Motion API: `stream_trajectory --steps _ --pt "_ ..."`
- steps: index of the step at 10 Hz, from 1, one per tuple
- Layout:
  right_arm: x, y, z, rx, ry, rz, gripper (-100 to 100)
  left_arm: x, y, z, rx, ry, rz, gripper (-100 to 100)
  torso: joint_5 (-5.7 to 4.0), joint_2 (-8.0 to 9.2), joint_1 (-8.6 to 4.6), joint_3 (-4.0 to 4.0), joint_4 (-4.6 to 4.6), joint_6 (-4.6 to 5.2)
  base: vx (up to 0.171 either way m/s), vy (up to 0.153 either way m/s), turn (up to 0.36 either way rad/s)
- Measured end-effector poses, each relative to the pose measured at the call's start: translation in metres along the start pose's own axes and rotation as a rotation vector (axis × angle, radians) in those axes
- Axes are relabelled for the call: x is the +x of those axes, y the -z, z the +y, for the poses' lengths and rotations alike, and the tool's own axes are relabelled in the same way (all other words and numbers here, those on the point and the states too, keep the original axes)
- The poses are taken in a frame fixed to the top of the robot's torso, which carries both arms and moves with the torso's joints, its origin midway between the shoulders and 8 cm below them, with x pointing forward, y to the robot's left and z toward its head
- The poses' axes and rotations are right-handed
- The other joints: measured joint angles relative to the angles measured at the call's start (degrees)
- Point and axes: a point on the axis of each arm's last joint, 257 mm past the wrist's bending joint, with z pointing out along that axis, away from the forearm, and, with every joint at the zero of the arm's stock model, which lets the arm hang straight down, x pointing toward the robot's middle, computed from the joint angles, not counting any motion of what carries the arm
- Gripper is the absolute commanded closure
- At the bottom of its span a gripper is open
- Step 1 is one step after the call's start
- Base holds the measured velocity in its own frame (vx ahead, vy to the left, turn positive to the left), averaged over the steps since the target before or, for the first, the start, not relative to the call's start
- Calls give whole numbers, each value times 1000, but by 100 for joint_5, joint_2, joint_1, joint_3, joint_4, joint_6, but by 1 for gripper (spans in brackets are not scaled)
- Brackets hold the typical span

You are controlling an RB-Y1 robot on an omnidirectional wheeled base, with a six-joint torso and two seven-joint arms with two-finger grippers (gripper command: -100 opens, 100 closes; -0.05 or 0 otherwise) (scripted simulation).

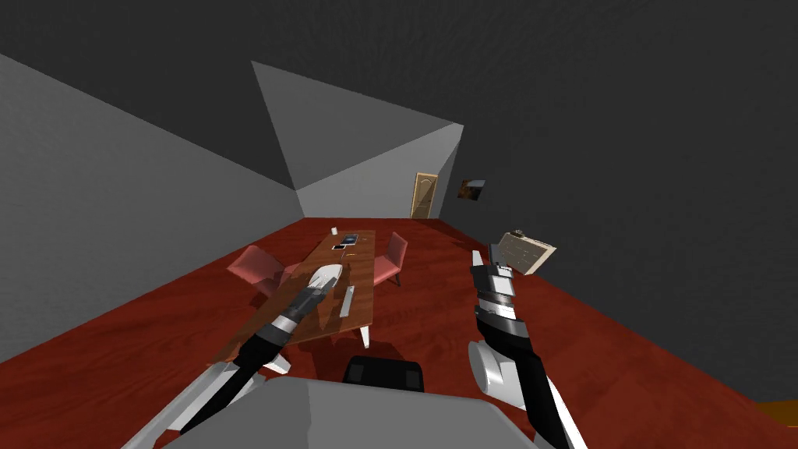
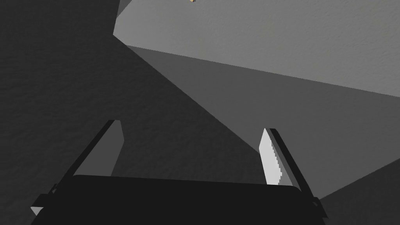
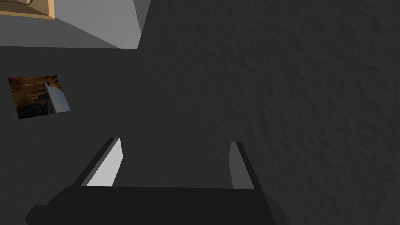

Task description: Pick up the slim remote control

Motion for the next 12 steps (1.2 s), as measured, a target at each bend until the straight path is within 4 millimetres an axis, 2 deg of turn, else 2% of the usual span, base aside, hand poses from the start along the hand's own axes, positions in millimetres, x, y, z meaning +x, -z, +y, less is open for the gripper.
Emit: stream_trajectory --steps 3,4,5,7,9,10,12 --pt "0 0 0 0 0 0 0 25 15 31 -37 -162 98 -100 2 8 12 4 1 7 -42 42 -293" --pt "0 0 0 0 0 0 0 31 20 39 -43 -211 127 -100 2 6 11 3 1 1 -14 15 6" --pt "0 0 0 0 0 0 0 35 20 41 -43 -234 141 -100 1 -4 1 -2 0 -1 -25 17 -325" --pt "0 0 0 0 0 0 0 51 28 60 -60 -333 205 -100 0 -1 4 -1 0 2 -37 29 -369" --pt "0 0 0 0 0 0 0 66 43 79 -73 -436 274 -100 2 2 10 1 1 0 -29 30 -98" --pt "0 0 0 0 0 0 0 70 45 83 -73 -462 293 -100 1 -4 4 -2 -1 -3 -31 13 -348" --pt "0 0 0 0 0 0 0 83 55 102 -79 -558 360 -100 1 -3 6 -1 0 1 -39 26 -329"
